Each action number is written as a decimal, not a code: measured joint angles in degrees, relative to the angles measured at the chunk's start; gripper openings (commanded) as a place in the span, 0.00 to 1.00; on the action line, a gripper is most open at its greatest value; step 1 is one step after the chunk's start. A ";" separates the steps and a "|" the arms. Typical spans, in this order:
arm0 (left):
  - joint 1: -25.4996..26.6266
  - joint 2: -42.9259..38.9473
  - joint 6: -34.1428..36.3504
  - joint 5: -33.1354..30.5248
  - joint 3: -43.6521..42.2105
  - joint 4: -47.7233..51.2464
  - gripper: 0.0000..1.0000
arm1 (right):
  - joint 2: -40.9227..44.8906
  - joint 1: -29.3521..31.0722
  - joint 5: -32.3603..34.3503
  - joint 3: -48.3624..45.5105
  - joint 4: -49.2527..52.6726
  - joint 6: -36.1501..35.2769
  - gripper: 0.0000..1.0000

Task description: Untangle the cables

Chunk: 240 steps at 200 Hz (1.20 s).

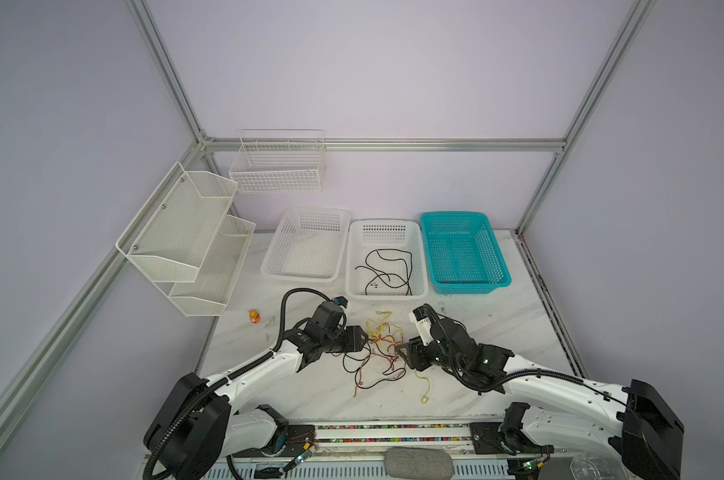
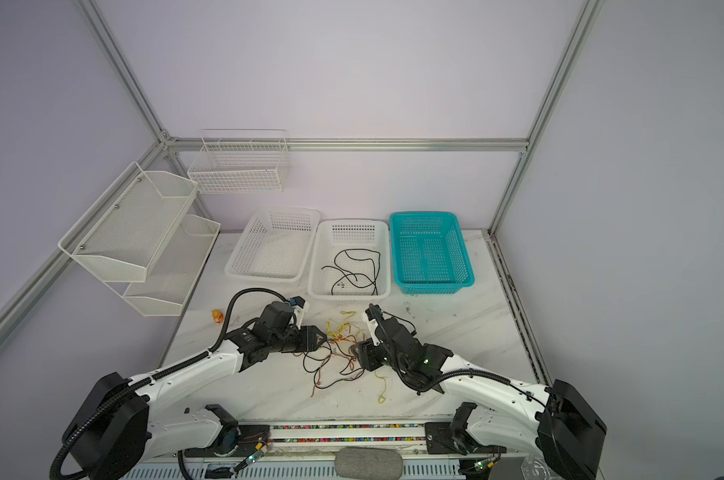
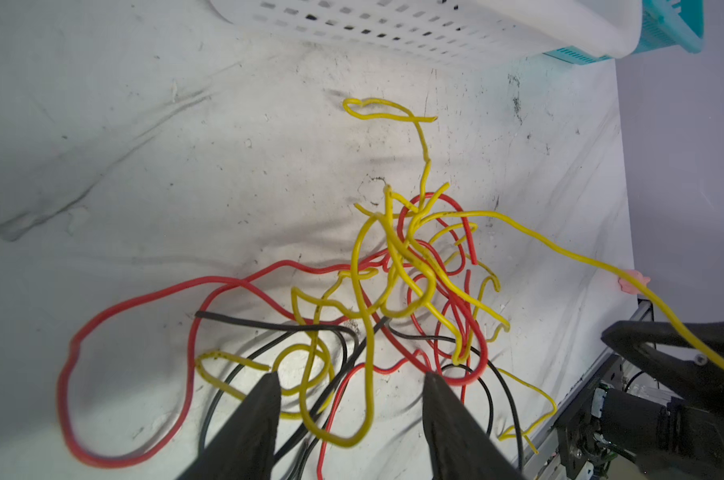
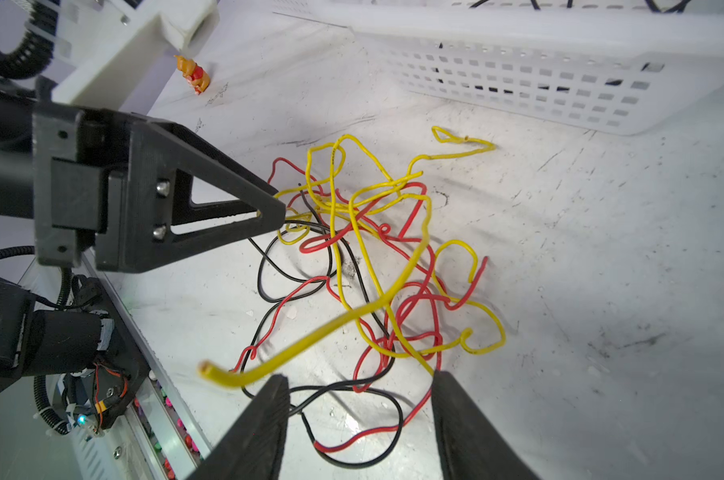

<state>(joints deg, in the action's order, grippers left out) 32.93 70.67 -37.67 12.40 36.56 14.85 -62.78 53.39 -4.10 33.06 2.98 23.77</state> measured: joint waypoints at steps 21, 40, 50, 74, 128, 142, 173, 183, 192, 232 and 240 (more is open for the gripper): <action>0.04 0.31 0.90 -0.94 1.42 0.92 0.52 | -0.17 0.00 -0.39 -0.76 -0.98 0.02 0.58; 0.22 1.70 1.46 -1.16 2.86 1.22 0.51 | -0.94 0.00 -0.96 -1.22 -1.31 0.13 0.57; 0.31 2.58 1.62 -1.18 3.45 1.27 0.50 | -0.98 0.00 -1.09 -1.60 -1.51 0.20 0.57; 0.61 3.91 2.56 -1.46 3.85 2.29 0.44 | -0.85 0.00 -1.14 -2.16 -2.01 0.26 0.57; 0.96 6.38 3.96 -2.71 4.28 5.51 0.32 | -0.94 0.00 -2.21 -2.64 -3.78 0.42 0.57; 1.01 6.62 4.26 -3.10 4.85 6.05 0.27 | -0.94 0.00 -2.80 -2.97 -4.44 0.44 0.58; 1.01 7.02 4.66 -3.61 6.25 6.36 0.13 | -0.94 0.04 -3.78 -3.52 -5.42 0.44 0.57; 1.01 7.10 4.83 -3.61 6.64 6.45 0.09 | -1.01 0.04 -4.04 -3.72 -5.92 0.44 0.57; 1.01 7.10 4.81 -3.61 6.95 6.62 0.06 | -1.14 0.04 -4.35 -3.82 -6.38 0.44 0.57; 1.22 4.68 4.87 -3.19 7.41 8.46 0.00 | -1.42 0.44 -6.14 -4.42 -8.81 0.44 0.57; 1.25 3.61 4.79 -2.95 7.50 9.16 0.00 | -1.42 0.59 -6.38 -4.44 -9.42 0.46 0.57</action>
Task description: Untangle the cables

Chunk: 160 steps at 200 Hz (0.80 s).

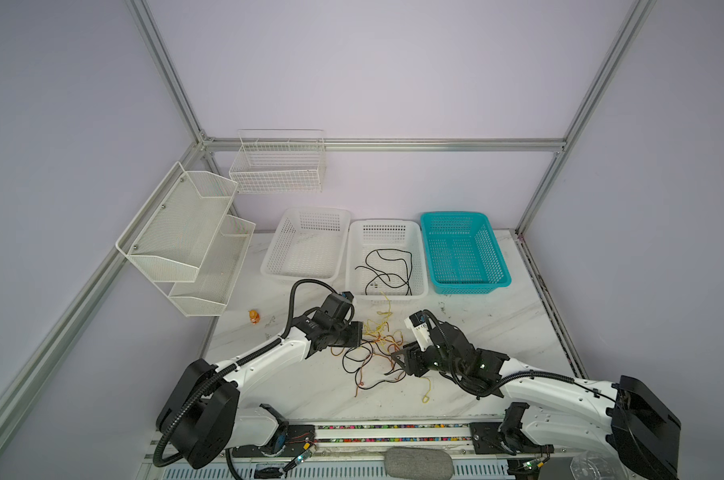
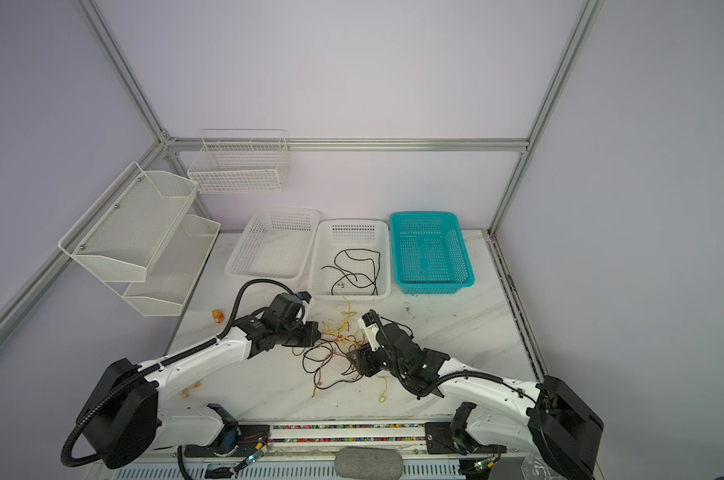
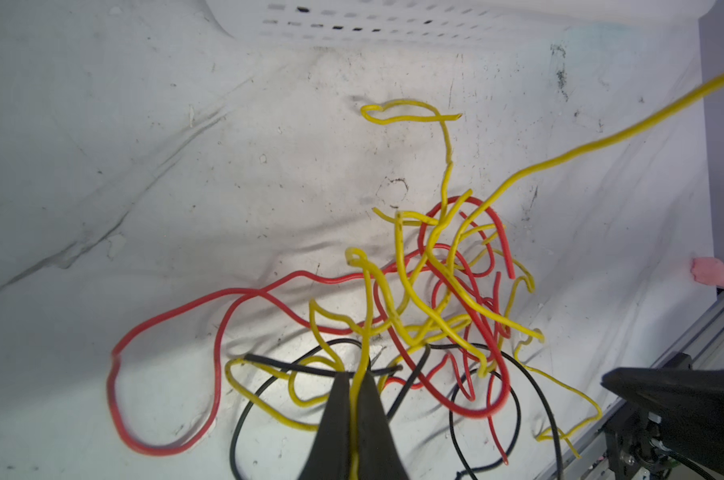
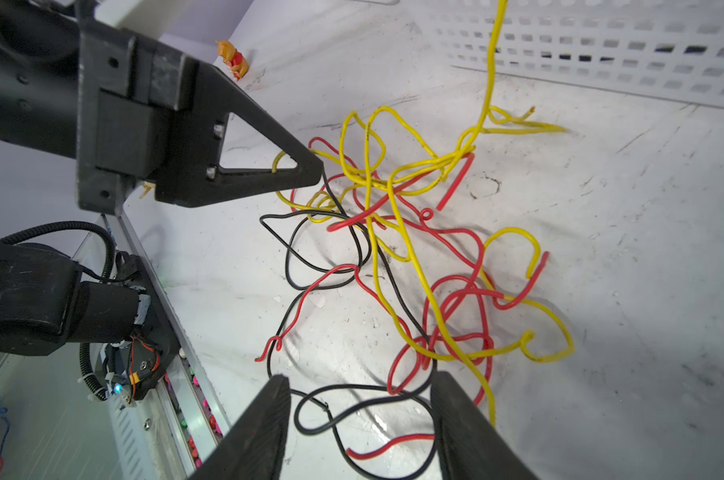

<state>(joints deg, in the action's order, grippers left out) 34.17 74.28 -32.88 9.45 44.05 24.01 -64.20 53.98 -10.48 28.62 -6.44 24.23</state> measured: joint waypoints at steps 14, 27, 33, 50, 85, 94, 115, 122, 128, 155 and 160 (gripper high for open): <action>0.09 -2.05 -0.13 0.57 0.28 1.16 0.00 | 0.02 0.09 -0.52 0.00 -1.46 0.48 0.57; 0.31 -3.78 -0.48 1.07 0.74 2.21 0.00 | 0.00 0.09 -0.87 0.09 -2.56 1.33 0.57; 0.50 -4.35 -0.55 1.20 1.07 2.71 0.00 | -0.11 0.09 -0.94 0.22 -2.99 1.88 0.57; 1.40 -5.40 -0.76 1.53 1.99 4.02 0.00 | -1.79 0.09 -0.94 1.88 -3.82 4.17 0.57; 3.52 -6.67 -1.07 1.33 2.25 5.66 0.00 | -5.57 0.24 -2.38 4.17 -7.48 11.43 0.56; 3.93 -6.78 -1.14 1.11 2.25 5.92 0.00 | -5.46 0.37 -2.27 4.17 -7.98 13.62 0.56; 4.55 -6.84 -1.62 0.35 2.25 6.58 0.00 | -5.01 0.46 -1.22 4.17 -8.76 18.86 0.53; 4.57 -6.91 -1.90 0.07 2.25 6.82 0.00 | -4.98 0.48 -1.03 4.17 -9.07 20.46 0.49; 4.61 -7.08 -1.99 -0.26 2.25 7.02 0.00 | -4.98 0.50 -0.94 4.15 -9.33 21.59 0.47; 4.59 -7.98 -2.10 -1.53 2.25 7.43 0.00 | -5.03 0.83 -0.94 3.19 -10.80 25.88 0.43; 4.61 -8.04 -2.21 -1.77 2.25 7.45 0.00 | -5.07 0.94 -0.94 2.84 -11.04 26.60 0.43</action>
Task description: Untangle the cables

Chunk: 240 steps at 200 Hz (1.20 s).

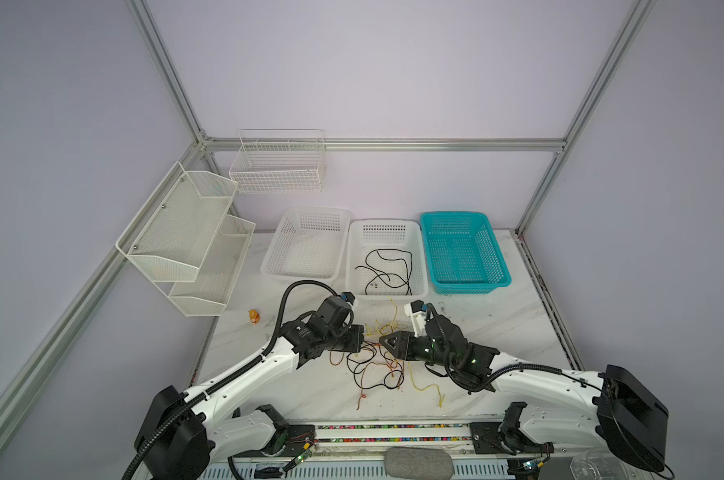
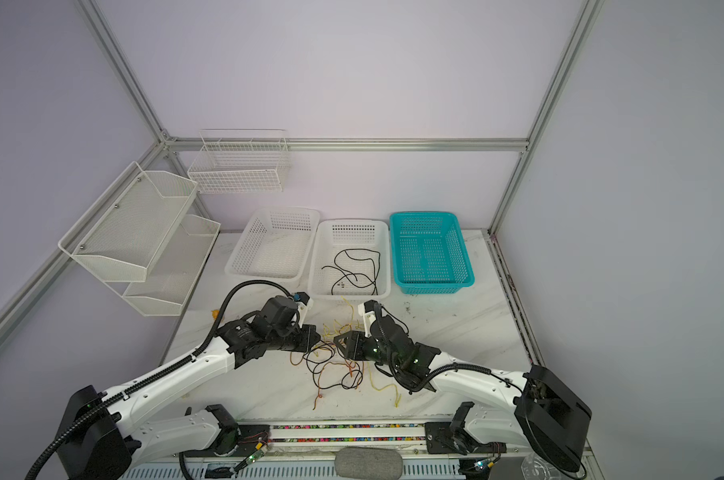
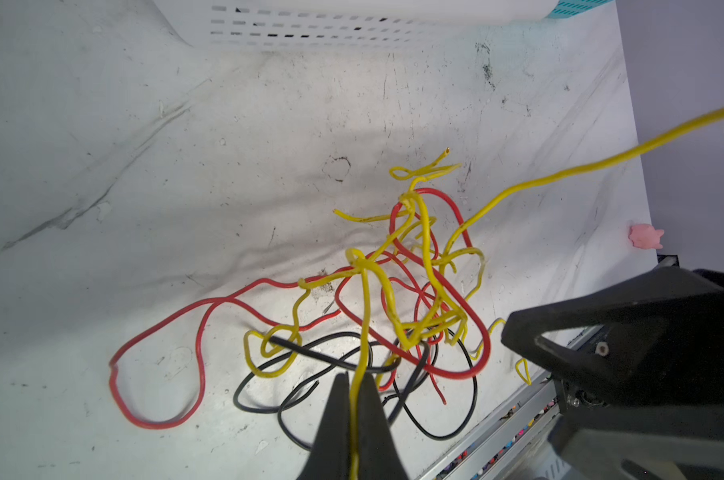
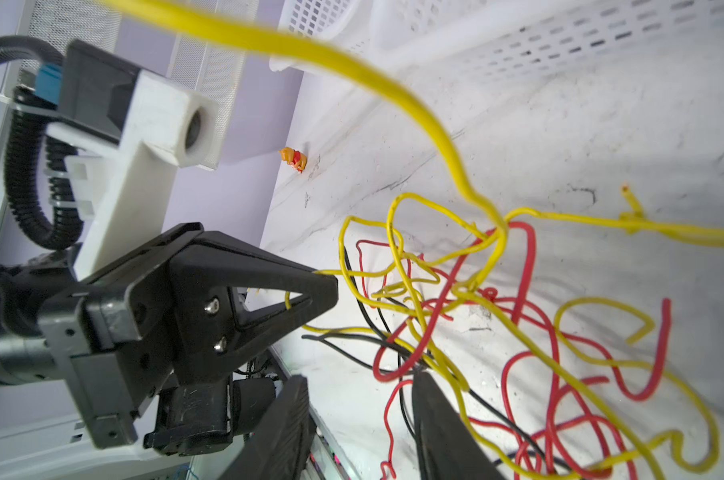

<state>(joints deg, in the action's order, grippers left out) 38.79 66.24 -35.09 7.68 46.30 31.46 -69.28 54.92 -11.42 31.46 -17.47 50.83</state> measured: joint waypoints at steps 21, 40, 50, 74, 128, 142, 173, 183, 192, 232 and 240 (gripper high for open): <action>0.00 -0.07 -0.28 -0.52 0.00 0.00 0.00 | -0.50 0.33 -0.02 -0.90 -0.39 1.92 0.43; 0.00 -0.07 -0.37 -0.72 0.00 -0.02 0.00 | -0.87 0.57 0.04 -1.14 -0.98 2.91 0.43; 0.00 -0.07 -0.44 -0.79 0.00 -0.02 0.00 | -1.16 0.66 0.07 -1.14 -1.46 3.06 0.42; 0.20 -0.26 -0.83 -0.94 0.00 -0.04 0.00 | -3.19 0.74 0.04 -1.14 -3.02 3.45 0.39; 0.63 -0.81 -1.31 -1.07 0.00 -0.09 0.00 | -7.26 0.76 0.42 -0.92 -4.61 3.67 0.26; 0.68 -0.98 -1.31 -1.09 0.00 -0.09 0.00 | -7.61 0.76 1.05 -0.31 -4.48 3.32 0.26; 0.68 -1.60 -1.31 -1.16 0.00 -0.11 0.00 | -7.96 0.79 2.64 0.70 -4.37 2.23 0.27; 0.68 -1.79 -1.31 -1.16 0.00 -0.13 0.00 | -7.96 0.79 2.86 0.70 -4.35 1.97 0.27; 0.68 -1.95 -1.31 -1.16 0.00 -0.13 0.00 | -7.91 0.83 2.93 0.70 -4.42 1.79 0.28; 0.68 -2.32 -1.31 -1.70 -0.02 -0.22 0.00 | -5.44 1.01 3.30 0.68 -4.11 1.90 0.30; 0.68 -2.34 -1.31 -1.70 0.00 -0.22 0.00 | -4.31 1.01 3.41 0.66 -4.15 2.16 0.30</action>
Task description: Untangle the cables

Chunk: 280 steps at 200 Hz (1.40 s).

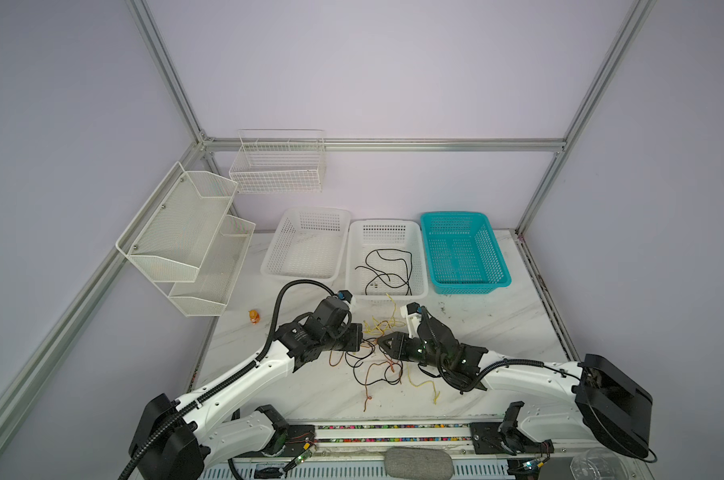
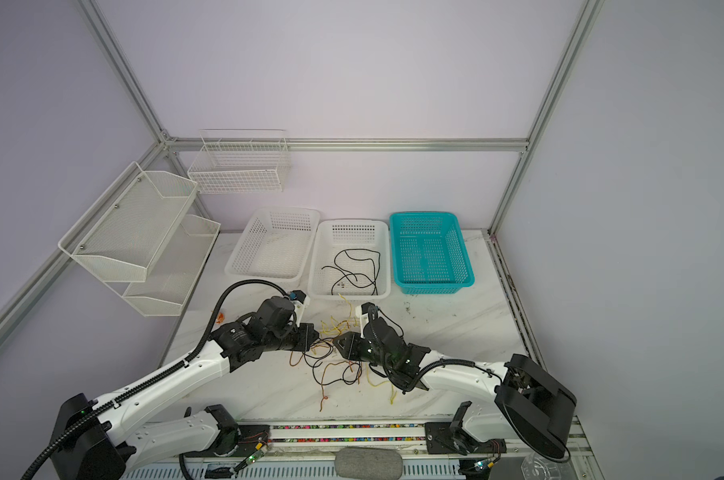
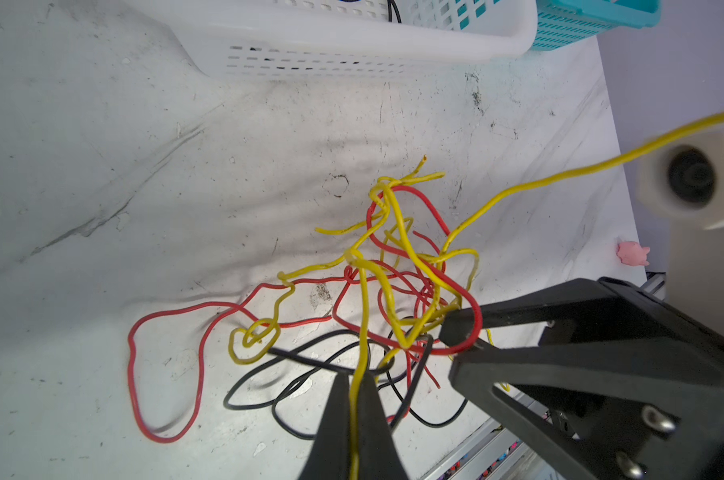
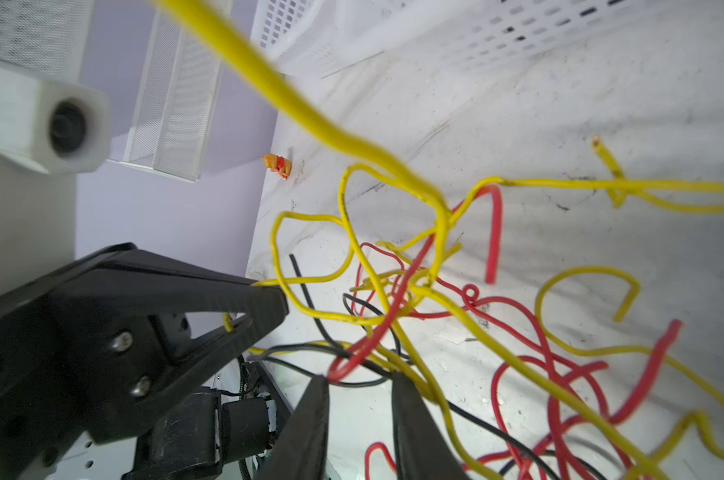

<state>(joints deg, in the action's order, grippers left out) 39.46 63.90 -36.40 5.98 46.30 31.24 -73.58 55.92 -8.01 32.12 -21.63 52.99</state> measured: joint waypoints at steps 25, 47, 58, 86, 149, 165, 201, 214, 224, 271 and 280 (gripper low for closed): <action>0.07 0.00 0.00 -0.07 -0.02 -0.07 0.00 | 2.27 0.02 0.09 -0.02 -0.15 0.76 0.31; 0.07 0.00 0.00 -0.04 0.00 -0.17 0.00 | 2.40 0.02 0.17 -0.13 -0.44 1.16 0.32; 0.07 0.00 0.00 -0.04 -0.02 -0.24 0.00 | 1.92 0.02 0.24 -0.11 -0.48 1.18 0.32; 0.07 -0.02 -0.02 -0.04 0.00 -0.24 0.00 | -2.29 0.04 -0.28 0.31 -0.79 1.18 0.32; 0.07 -1.53 0.00 -0.55 -0.02 0.07 0.00 | -3.45 0.13 0.81 1.53 -0.37 -0.04 0.09; 0.07 -2.58 0.02 -0.96 0.00 0.55 0.00 | -1.99 0.13 1.70 1.33 0.11 -0.42 0.01; 0.04 -5.66 0.85 -2.73 0.11 3.96 0.00 | 1.90 0.33 4.00 -1.38 1.09 -0.76 0.00; 0.00 -6.49 1.70 -3.26 1.05 6.43 0.00 | 3.32 0.70 4.11 -2.75 1.16 -0.61 0.00; -0.11 -7.08 2.67 -3.96 2.49 8.92 0.00 | 4.52 0.90 4.46 -3.76 1.33 -0.50 0.00; -1.62 -12.44 7.13 -5.99 11.76 19.45 0.00 | 12.35 0.79 7.82 -9.42 3.08 1.25 0.00; -1.73 -12.85 7.89 -6.34 13.22 21.07 0.00 | 13.94 0.74 8.59 -9.75 3.76 1.55 0.00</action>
<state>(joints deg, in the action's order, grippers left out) 37.74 51.05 -28.51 -0.36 59.53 52.31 -59.64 56.66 0.58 22.37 -17.87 54.54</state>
